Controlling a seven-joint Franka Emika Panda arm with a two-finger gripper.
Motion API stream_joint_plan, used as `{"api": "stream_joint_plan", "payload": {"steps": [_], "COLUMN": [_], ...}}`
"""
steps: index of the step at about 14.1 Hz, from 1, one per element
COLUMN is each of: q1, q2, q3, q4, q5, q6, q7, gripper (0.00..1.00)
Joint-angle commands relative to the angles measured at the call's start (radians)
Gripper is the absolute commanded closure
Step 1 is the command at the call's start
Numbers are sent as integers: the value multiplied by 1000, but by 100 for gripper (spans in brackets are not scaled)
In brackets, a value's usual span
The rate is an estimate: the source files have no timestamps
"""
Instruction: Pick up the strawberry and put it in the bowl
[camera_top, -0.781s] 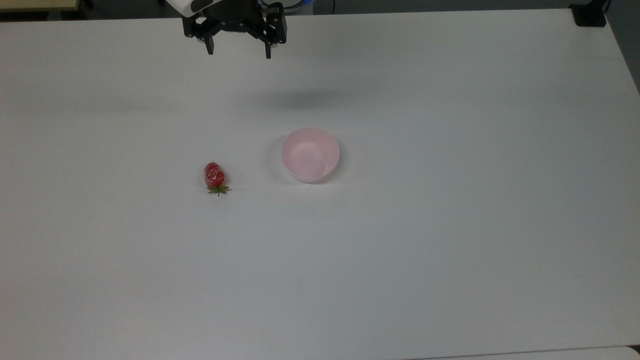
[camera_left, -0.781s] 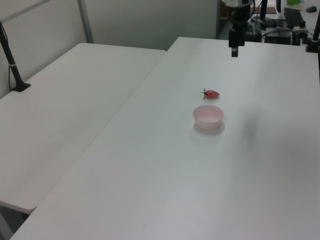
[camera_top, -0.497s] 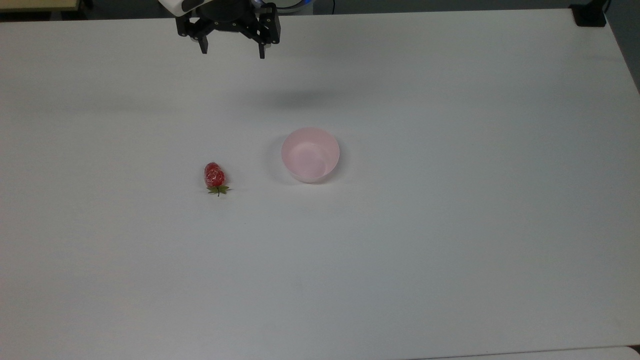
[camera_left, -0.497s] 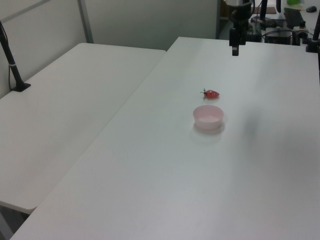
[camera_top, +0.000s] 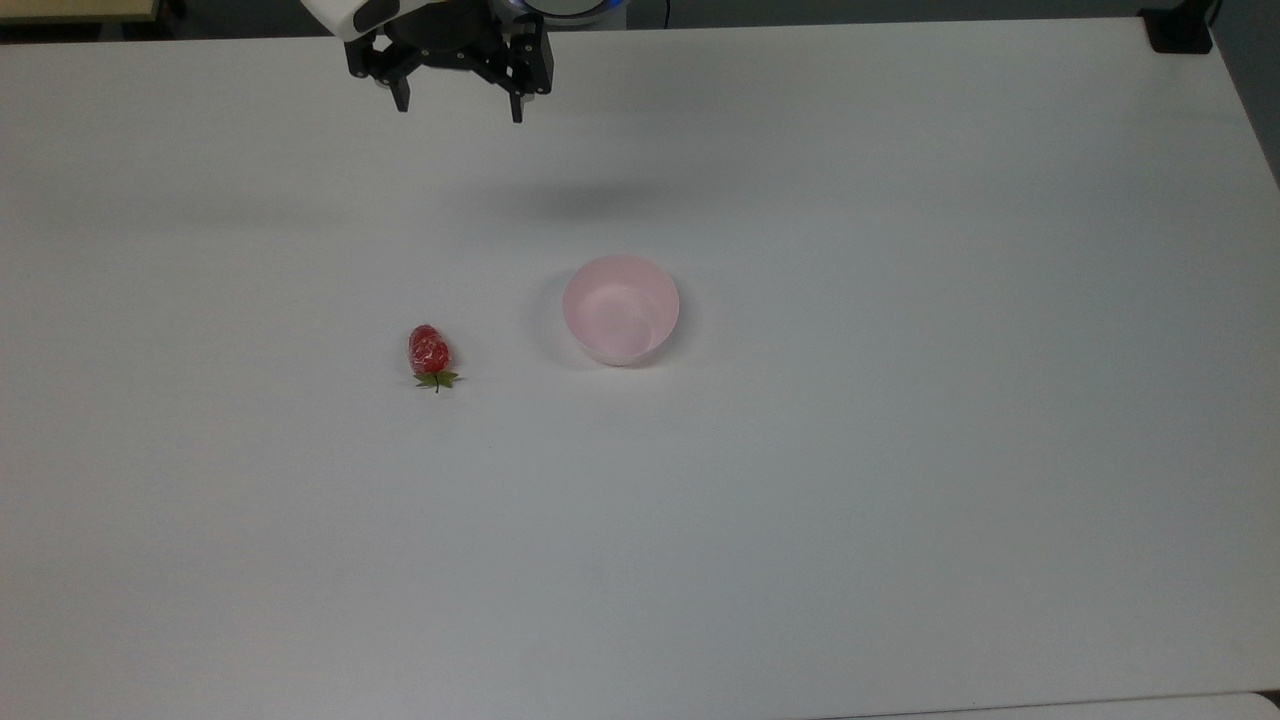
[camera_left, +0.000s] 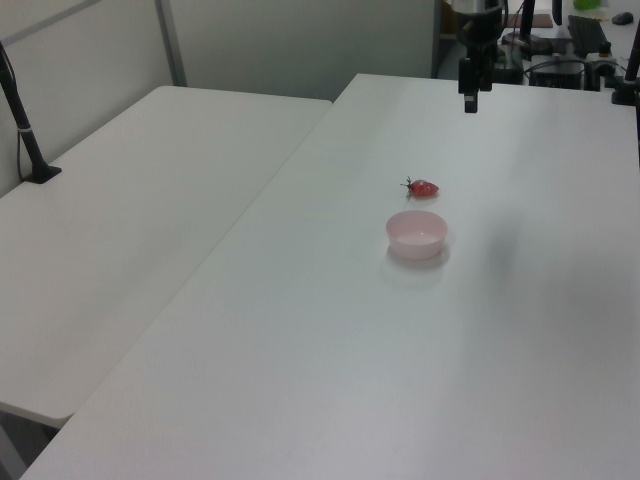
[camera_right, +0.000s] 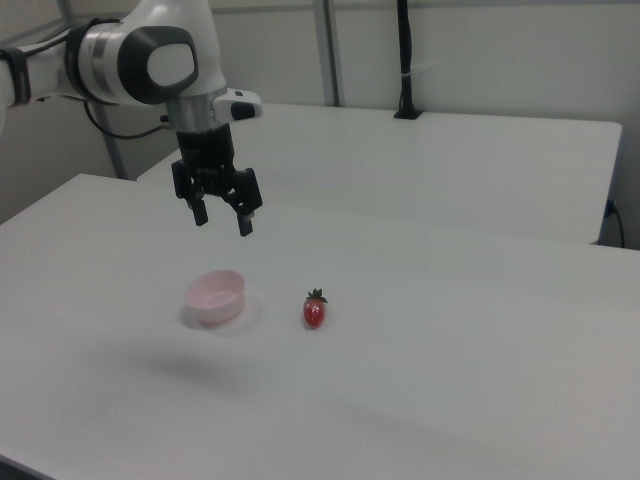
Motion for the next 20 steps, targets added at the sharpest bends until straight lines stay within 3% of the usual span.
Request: {"api": "stream_joint_plan", "payload": {"steps": [1,5,9,11,18,20], "q1": [-26,-59,-90,-90,-36,-18], "q2": [97,206,330,377,498,510], "q3": [3,-3,-45,-53,-50,-50], "q4": [85,96,91,90,76,74], "q5": [-7,-10,-8,-8,-8,-11], "q6": [12,140,306,347,496,509], "q7": [2,-25,-353,-449,-391,-375], "gripper": [0,0,0,0,0,7]}}
